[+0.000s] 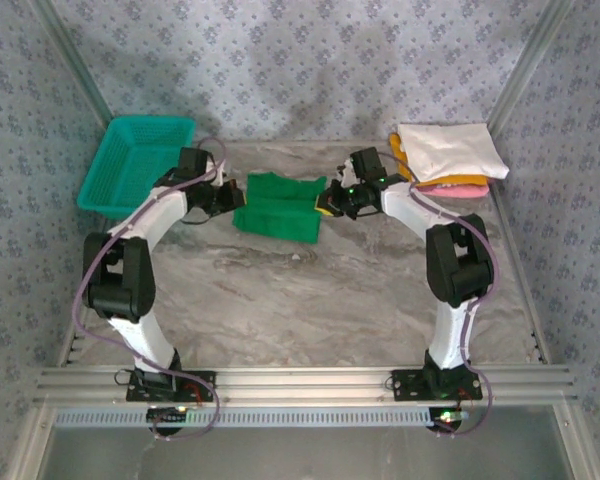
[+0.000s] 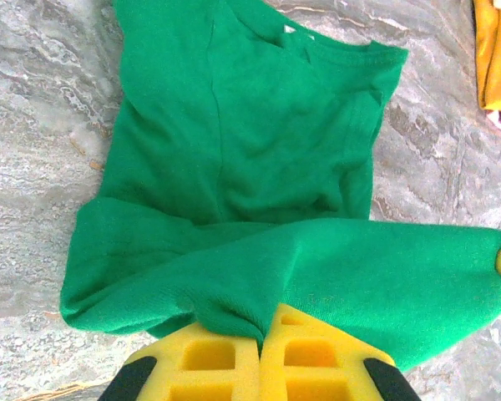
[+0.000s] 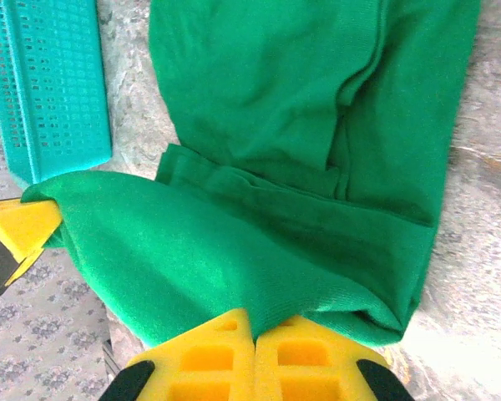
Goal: Fold and stack the t-shirts
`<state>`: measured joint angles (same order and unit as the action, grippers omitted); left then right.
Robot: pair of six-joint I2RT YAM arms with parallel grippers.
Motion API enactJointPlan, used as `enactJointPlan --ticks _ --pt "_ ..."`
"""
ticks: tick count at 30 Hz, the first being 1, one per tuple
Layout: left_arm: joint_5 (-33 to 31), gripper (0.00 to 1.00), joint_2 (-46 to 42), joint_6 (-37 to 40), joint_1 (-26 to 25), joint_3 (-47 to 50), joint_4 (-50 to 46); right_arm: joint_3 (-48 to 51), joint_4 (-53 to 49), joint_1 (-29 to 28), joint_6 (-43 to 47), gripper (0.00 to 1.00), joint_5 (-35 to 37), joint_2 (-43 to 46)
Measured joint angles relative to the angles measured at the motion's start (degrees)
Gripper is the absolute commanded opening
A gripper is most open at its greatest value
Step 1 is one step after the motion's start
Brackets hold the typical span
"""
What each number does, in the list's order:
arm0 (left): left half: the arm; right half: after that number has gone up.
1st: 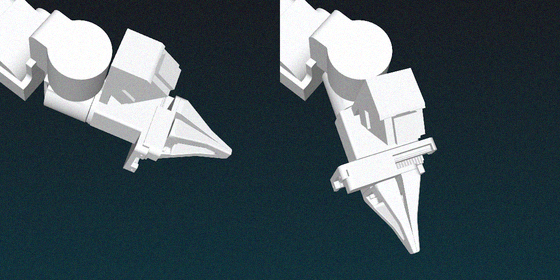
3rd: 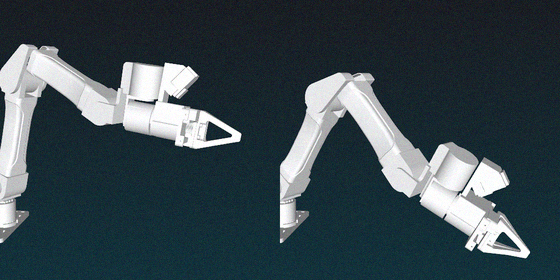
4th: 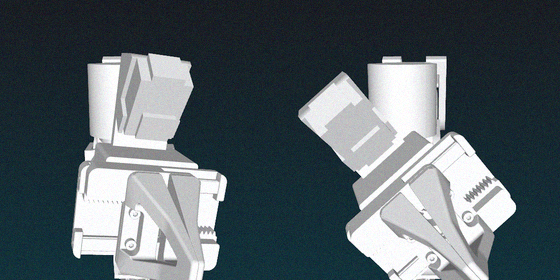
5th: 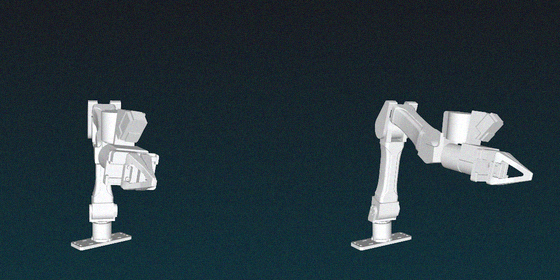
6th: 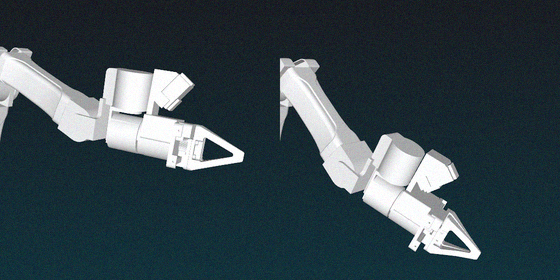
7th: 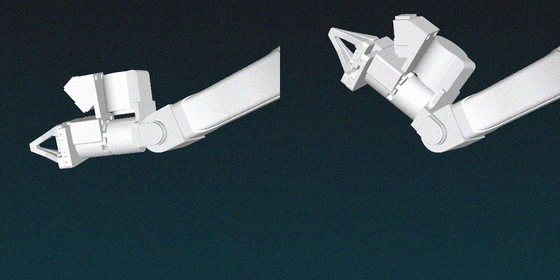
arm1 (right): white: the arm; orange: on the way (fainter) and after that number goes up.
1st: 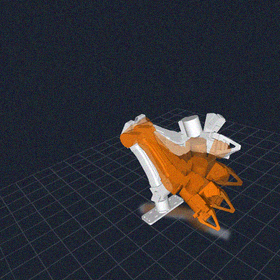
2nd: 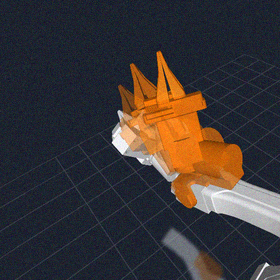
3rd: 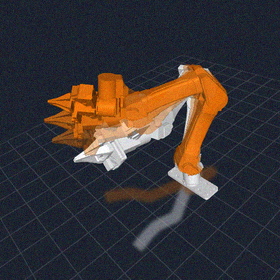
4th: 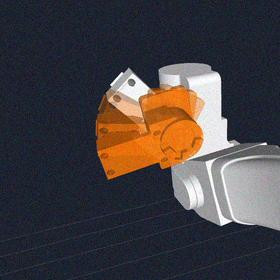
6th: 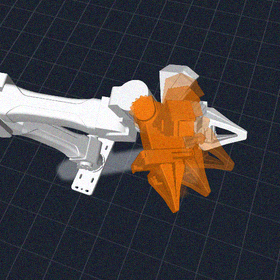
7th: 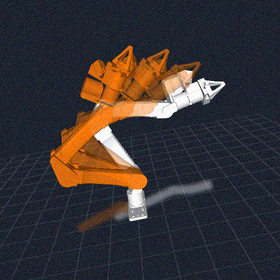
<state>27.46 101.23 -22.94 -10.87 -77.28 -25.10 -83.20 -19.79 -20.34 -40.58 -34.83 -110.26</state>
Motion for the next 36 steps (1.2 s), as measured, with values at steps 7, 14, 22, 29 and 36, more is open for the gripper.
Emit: enactJointPlan --ticks 7,14,22,29,36 --pt "1.6 0.00 -5.6 0.6 -1.0 6.3 0.2 6.6 -0.1 -0.5 1.2 0.00 0.1 7.4" --pt "0.2 0.00 -18.1 -2.1 -6.6 23.2 3.0 23.3 3.7 -4.1 0.7 0.00 1.2 19.3" --pt "-5.0 0.00 -39.1 -10.4 -14.3 38.3 1.6 37.9 2.6 -10.3 -2.3 0.00 4.8 34.2" --pt "-6.3 0.00 -36.2 -9.9 -13.5 33.0 0.9 33.1 1.5 -7.5 -1.7 0.00 5.1 34.7" --pt "-5.3 0.00 -28.0 -5.8 -8.3 20.0 0.0 19.3 -0.6 -4.8 0.7 0.00 4.1 26.6"
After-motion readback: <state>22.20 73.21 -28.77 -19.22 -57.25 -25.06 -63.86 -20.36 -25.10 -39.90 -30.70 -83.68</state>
